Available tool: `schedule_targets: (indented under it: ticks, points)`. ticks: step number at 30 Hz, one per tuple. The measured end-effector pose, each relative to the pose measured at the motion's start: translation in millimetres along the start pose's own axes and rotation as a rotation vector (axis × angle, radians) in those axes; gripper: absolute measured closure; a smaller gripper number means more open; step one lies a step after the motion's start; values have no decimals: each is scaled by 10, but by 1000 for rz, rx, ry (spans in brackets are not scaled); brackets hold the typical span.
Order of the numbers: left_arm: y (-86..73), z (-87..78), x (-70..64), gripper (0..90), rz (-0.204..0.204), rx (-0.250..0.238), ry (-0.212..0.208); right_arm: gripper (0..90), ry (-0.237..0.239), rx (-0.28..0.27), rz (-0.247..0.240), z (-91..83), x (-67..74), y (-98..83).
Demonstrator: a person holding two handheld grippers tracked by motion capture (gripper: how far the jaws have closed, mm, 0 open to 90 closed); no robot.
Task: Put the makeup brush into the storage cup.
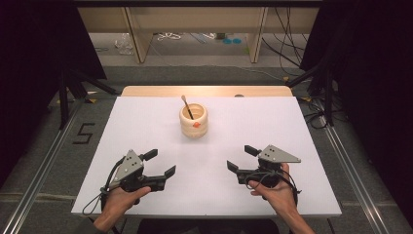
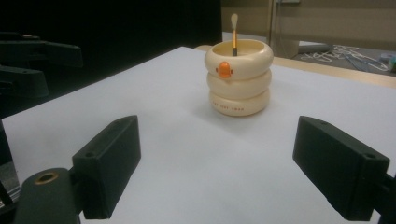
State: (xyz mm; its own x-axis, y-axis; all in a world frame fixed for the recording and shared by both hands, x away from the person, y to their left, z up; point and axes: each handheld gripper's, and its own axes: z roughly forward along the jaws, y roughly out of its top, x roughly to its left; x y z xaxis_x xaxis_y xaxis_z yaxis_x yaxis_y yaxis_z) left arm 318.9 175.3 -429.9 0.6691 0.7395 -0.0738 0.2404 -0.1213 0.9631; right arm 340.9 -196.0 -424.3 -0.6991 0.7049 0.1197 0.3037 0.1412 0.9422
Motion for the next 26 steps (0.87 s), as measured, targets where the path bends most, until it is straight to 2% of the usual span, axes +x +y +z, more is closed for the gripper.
schedule_targets:
  ticks: [3, 5, 9, 11, 26]
  points:
    - [-1, 0, 1, 157, 0, 1, 1, 158, 0, 5, -3, -20, -6, -9]
    - [-3, 2, -1, 157, -4, 2, 2, 158, -16, 4, -2, -34, -18, -9]
    - [-4, 3, -6, 157, -8, 1, 2, 158, -9, -10, 13, -29, -46, -19]
    - [-4, 4, -4, 157, -8, 1, 2, 158, -23, 1, 10, -37, -52, -17]
    - [-4, 4, -4, 157, -9, 2, 2, 158, -4, -5, 10, -5, -44, -36]
